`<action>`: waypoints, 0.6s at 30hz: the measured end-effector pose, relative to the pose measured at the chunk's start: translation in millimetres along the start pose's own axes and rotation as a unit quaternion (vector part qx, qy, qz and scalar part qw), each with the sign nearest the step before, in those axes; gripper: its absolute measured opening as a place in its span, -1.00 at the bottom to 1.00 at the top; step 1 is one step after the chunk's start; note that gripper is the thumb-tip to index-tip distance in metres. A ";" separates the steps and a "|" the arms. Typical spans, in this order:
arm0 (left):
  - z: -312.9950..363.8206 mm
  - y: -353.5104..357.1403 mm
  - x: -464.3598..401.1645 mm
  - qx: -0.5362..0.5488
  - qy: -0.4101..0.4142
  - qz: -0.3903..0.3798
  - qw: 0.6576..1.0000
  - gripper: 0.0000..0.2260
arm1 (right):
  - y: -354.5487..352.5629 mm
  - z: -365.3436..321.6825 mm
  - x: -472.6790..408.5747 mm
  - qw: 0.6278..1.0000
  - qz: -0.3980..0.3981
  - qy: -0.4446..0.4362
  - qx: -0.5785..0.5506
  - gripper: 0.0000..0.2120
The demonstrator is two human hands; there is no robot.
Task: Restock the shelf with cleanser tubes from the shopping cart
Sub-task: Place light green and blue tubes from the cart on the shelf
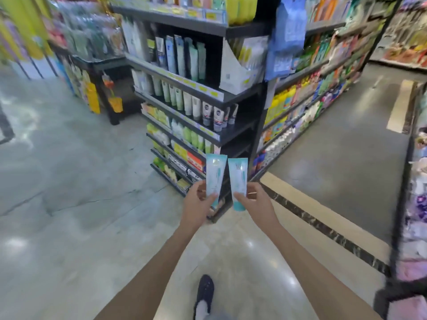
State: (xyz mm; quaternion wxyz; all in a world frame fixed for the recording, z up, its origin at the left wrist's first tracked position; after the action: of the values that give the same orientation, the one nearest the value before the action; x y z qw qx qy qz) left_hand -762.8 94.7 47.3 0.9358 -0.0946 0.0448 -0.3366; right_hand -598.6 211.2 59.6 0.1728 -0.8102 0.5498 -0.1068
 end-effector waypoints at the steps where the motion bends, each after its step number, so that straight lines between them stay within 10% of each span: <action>1: 2.4 -9.1 -20.2 0.002 0.005 0.010 1.000 -0.68 | 16.1 -9.3 -18.2 1.000 -0.003 -0.011 -0.006 -0.75; 18: 38.9 -84.0 -352.6 -0.023 0.070 0.033 0.997 -0.63 | 190.2 -136.9 -295.4 0.993 0.020 -0.080 -0.087 -0.62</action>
State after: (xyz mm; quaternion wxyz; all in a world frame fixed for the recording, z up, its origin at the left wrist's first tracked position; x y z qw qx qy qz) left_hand -1080.5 262.1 109.9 0.9386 -0.0912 0.1213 -0.3097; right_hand -920.8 399.1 114.6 0.1472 -0.8167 0.5579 0.0101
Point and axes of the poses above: each hand's wrist, its own x-axis away from the middle knuckle, its own y-axis out of the palm, z = x × y, the point moved 4 cm from there along -x, towards the middle knuckle, and after that the axes turned 7 degrees about z, right-handed, at the moved point
